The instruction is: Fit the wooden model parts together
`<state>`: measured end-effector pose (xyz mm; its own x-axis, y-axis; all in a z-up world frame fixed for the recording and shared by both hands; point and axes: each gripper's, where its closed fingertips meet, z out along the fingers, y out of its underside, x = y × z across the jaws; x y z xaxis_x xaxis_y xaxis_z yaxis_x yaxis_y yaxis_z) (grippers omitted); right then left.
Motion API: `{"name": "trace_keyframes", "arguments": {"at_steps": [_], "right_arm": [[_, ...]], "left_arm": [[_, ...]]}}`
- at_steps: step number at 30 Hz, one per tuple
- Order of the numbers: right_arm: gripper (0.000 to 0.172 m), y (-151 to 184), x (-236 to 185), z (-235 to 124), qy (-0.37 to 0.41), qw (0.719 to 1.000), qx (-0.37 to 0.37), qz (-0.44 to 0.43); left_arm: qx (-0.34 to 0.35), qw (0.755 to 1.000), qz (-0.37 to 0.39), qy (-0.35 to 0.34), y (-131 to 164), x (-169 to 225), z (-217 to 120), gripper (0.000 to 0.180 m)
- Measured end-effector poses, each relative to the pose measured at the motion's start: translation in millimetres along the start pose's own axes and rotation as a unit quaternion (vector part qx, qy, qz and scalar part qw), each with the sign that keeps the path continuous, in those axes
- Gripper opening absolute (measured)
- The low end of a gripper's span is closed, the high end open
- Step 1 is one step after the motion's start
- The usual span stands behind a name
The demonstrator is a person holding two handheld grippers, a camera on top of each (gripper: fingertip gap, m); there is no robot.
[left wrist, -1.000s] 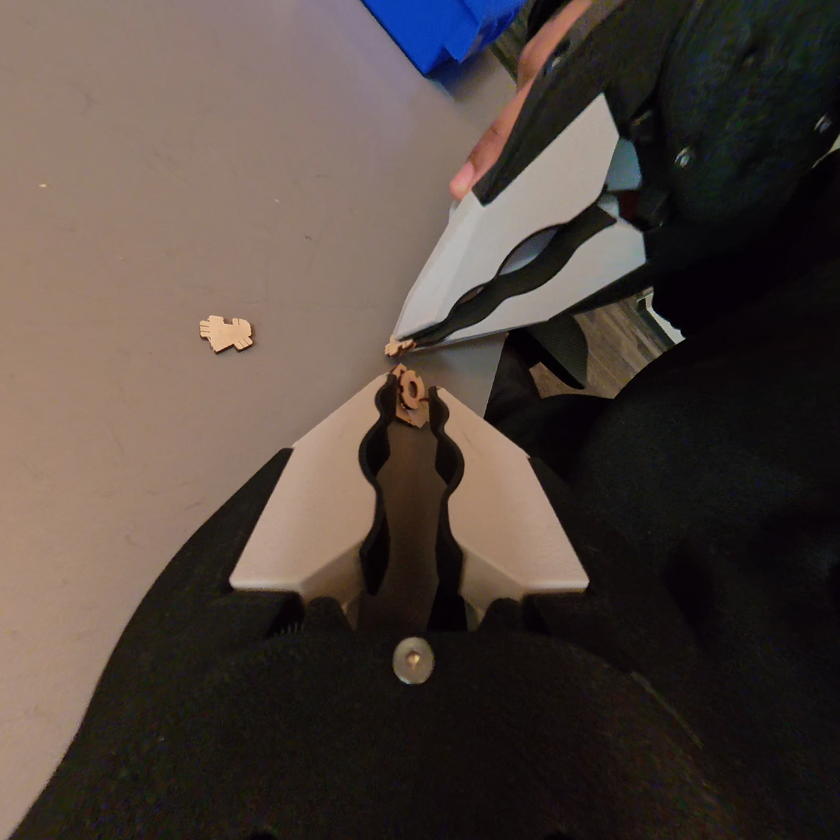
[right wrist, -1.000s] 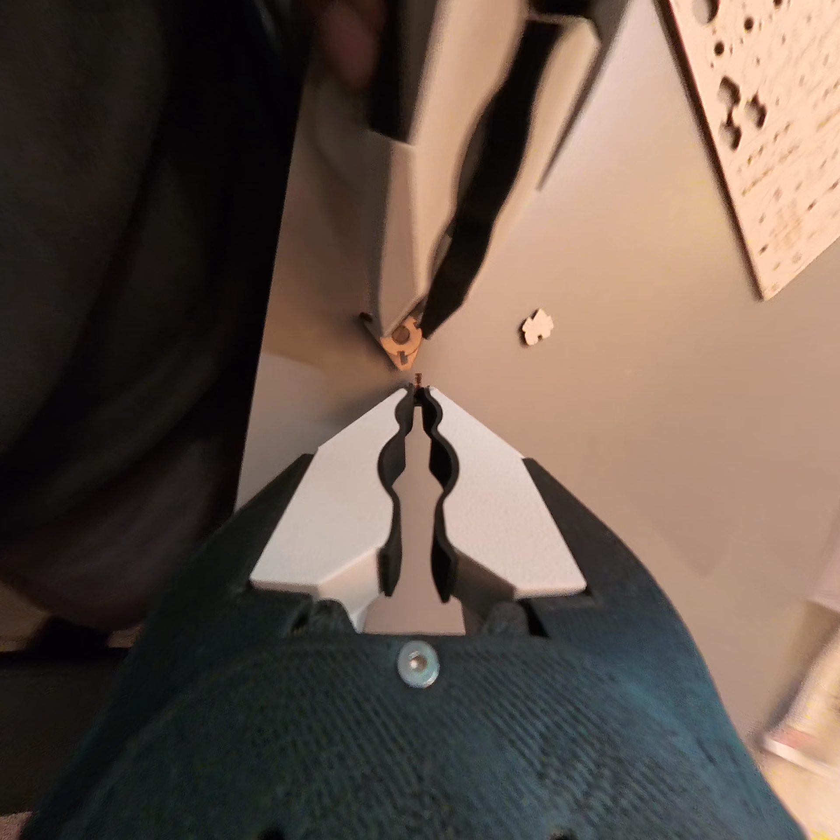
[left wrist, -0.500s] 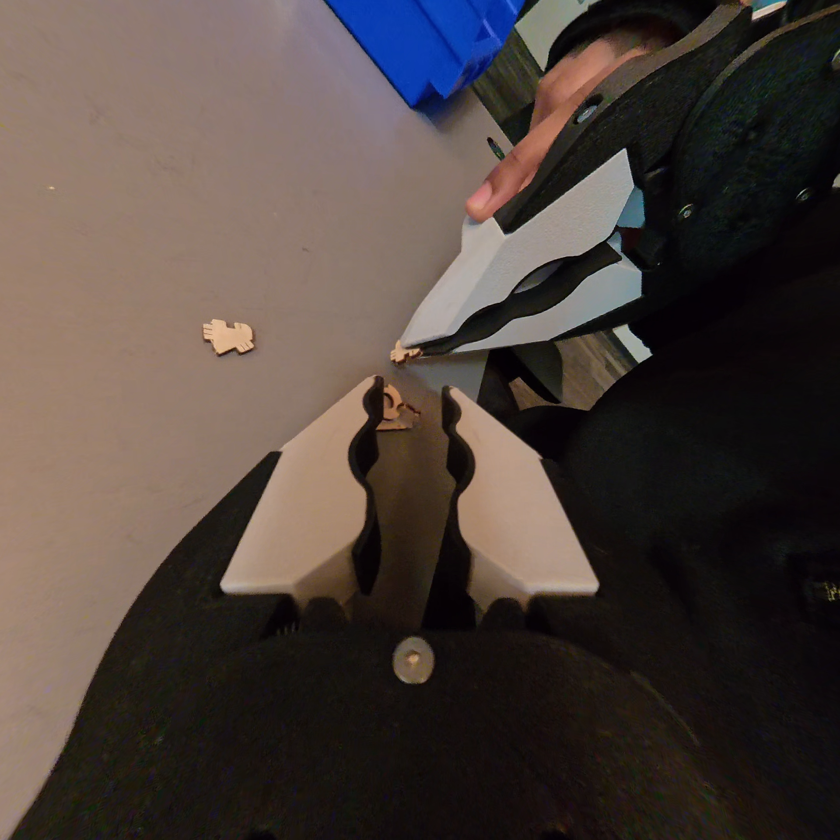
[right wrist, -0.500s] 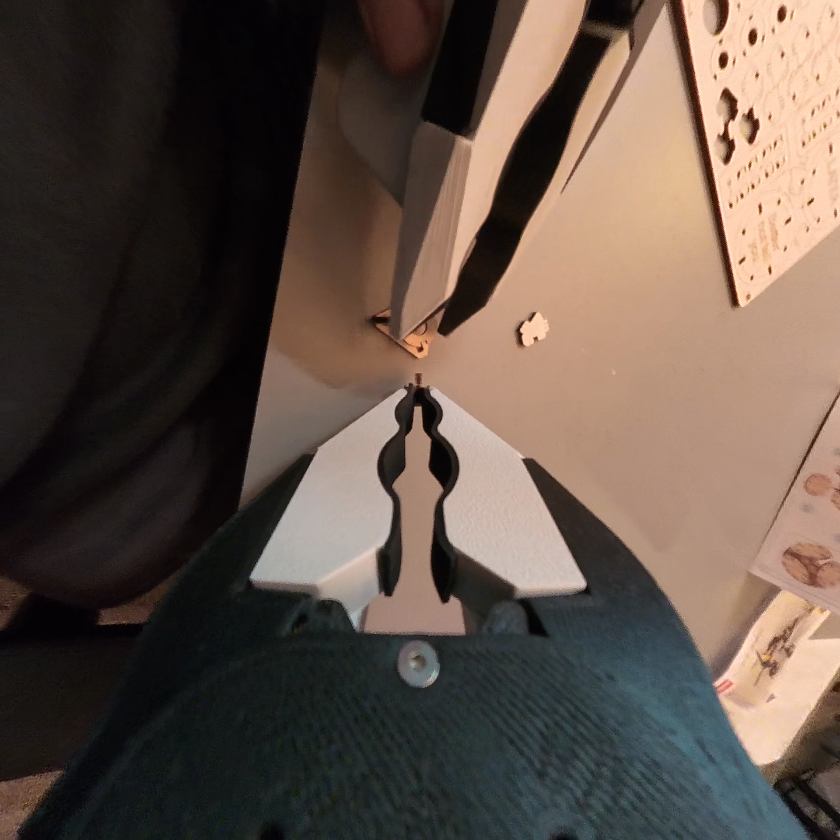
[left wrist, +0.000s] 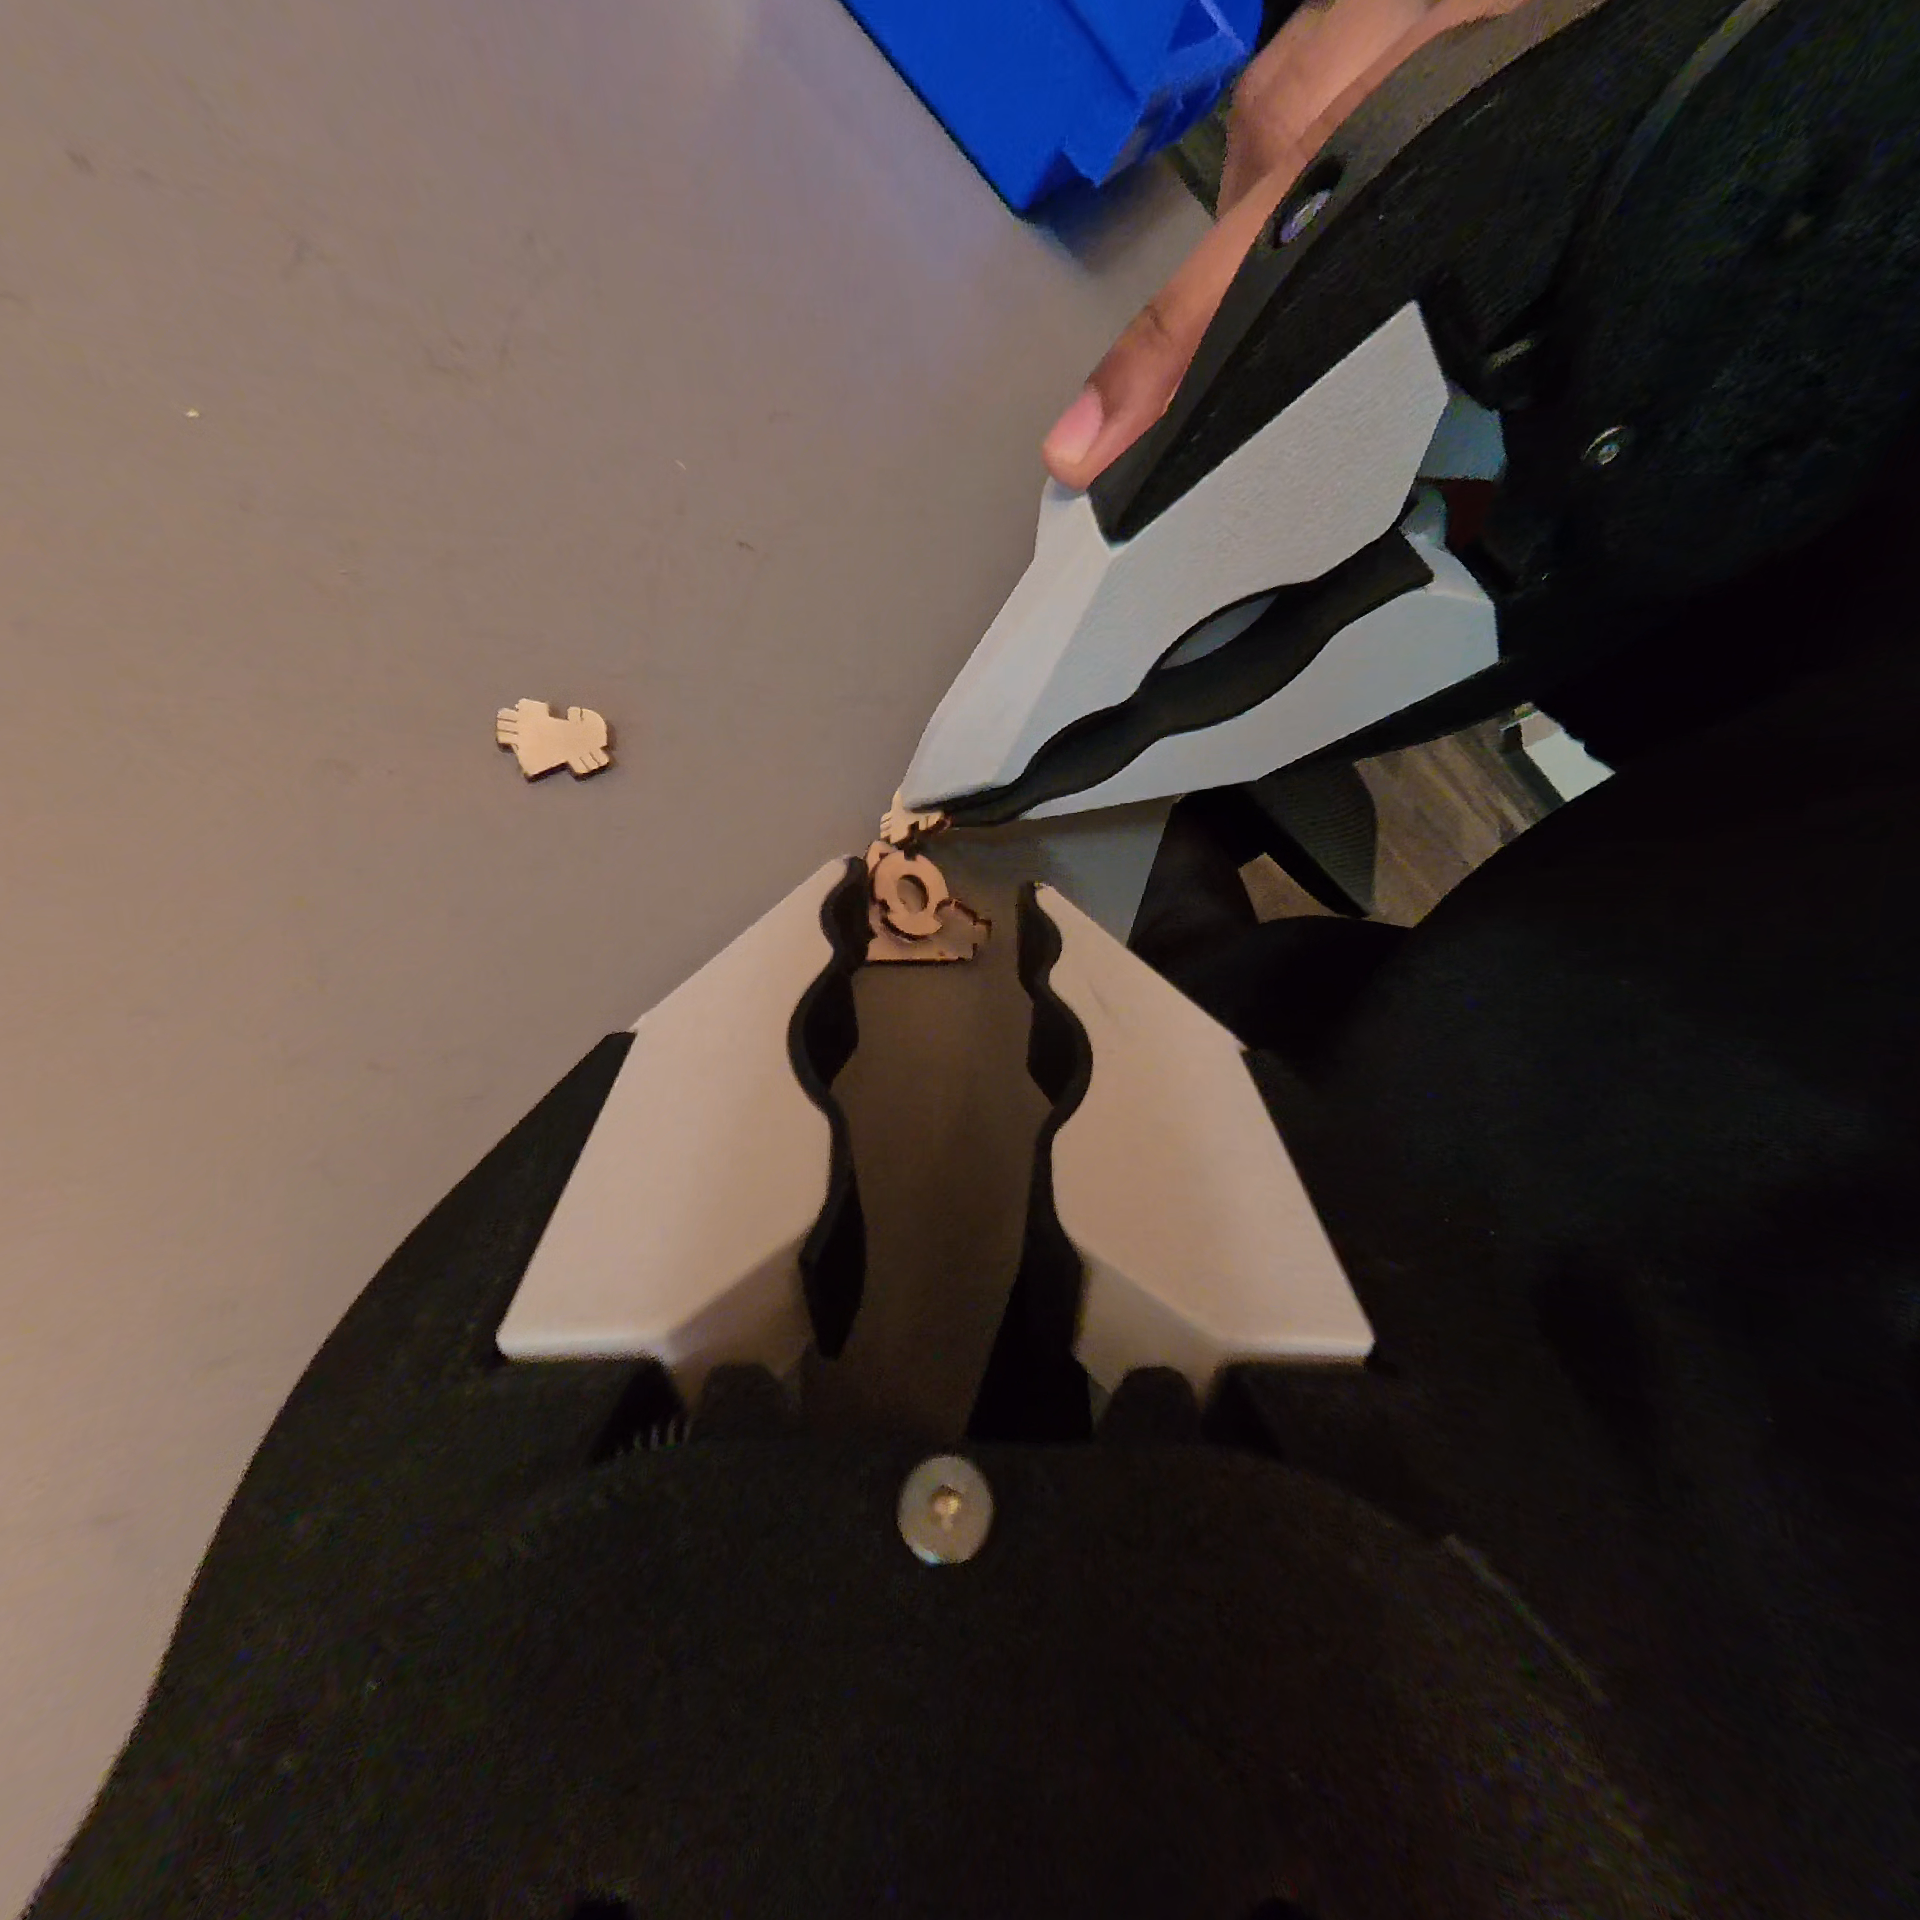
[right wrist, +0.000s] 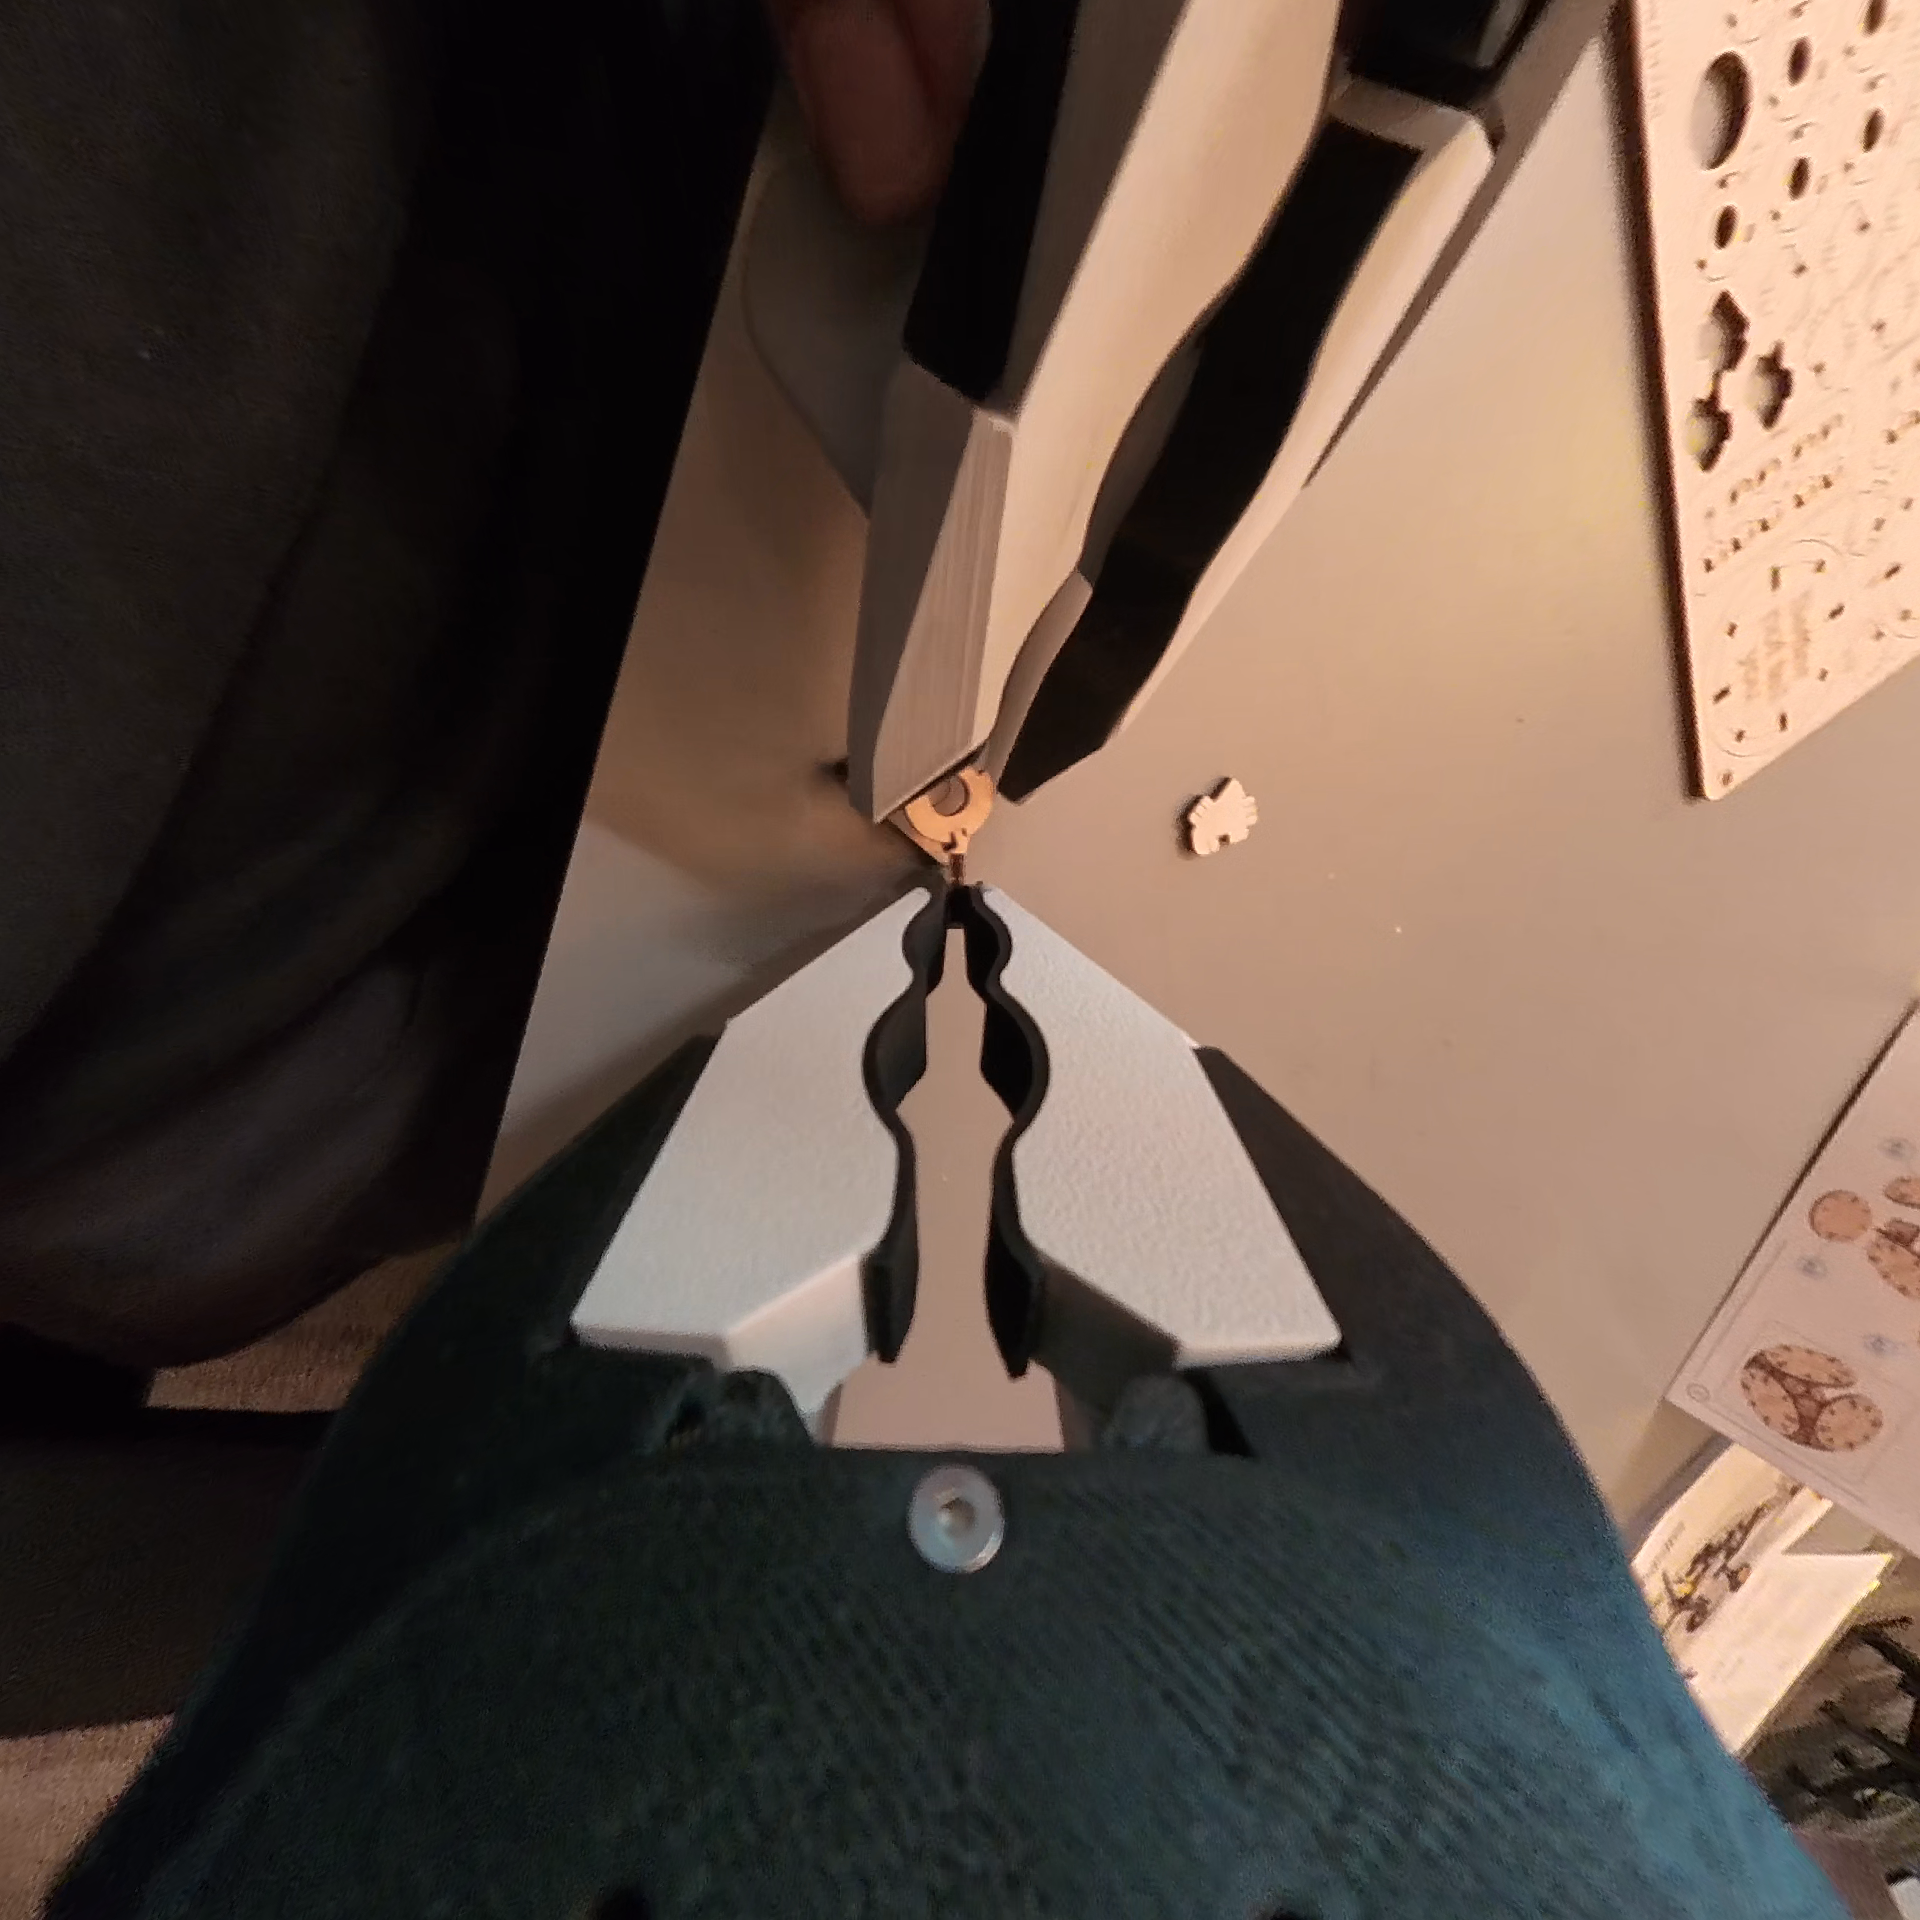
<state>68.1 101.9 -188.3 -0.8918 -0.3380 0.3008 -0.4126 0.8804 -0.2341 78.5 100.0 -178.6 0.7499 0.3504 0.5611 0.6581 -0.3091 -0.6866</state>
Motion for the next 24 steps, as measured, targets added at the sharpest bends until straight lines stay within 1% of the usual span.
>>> {"name": "trace_keyframes", "arguments": {"at_steps": [5,14,16,21,24], "right_arm": [[0.000,-5.0,-1.3,-0.7,-0.005,1.000,-0.003,-0.014],[0.000,-4.3,-2.4,-0.2,-0.006,0.999,-0.023,-0.032],[0.000,-3.0,-1.8,-0.4,-0.001,0.999,-0.033,-0.039],[0.000,-1.6,-1.3,0.4,-0.001,0.998,-0.042,-0.043],[0.000,-0.2,-1.5,-1.1,0.001,0.998,-0.045,-0.043]], "left_arm": [[-0.007,1.000,0.019,-0.020,2.7,-1.3,2.4,0.019],[-0.002,0.999,0.035,-0.033,3.5,-0.3,2.8,0.019],[-0.001,0.999,0.037,-0.036,3.8,0.3,2.7,0.021],[0.015,0.998,0.050,-0.048,3.7,4.6,1.0,0.037],[0.022,0.996,0.057,-0.064,4.2,3.9,0.0,0.038]]}}
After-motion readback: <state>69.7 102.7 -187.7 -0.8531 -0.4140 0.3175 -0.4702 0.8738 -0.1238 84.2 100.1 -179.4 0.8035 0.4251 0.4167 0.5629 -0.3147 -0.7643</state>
